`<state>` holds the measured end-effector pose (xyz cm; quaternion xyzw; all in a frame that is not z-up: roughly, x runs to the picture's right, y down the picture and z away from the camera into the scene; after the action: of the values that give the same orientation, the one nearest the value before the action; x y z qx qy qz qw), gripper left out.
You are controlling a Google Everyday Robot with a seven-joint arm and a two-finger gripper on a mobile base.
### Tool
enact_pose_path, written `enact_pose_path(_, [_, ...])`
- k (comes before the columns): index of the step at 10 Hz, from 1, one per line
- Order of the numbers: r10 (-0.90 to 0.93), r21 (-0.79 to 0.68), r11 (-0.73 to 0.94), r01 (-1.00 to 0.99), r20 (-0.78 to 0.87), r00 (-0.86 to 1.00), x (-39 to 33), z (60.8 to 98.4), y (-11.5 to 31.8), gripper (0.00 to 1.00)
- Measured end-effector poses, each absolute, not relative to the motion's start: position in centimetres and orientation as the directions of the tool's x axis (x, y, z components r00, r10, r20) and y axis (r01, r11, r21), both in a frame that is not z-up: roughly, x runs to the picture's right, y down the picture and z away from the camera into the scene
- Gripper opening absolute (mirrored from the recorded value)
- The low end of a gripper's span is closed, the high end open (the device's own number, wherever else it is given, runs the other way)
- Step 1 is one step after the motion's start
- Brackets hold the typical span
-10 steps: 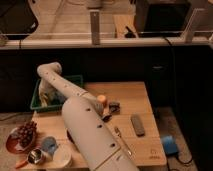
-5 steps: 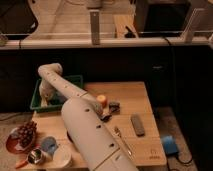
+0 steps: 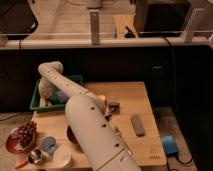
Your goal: Place banana in paper cup
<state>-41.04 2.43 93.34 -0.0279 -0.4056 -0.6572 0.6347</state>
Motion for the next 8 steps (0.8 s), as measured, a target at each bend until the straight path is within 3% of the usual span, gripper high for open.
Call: enact_pose_path(8, [-0.840, 0.632, 0.057, 0.773, 0.449, -0.306, -42.9, 83.1, -0.7, 0.00])
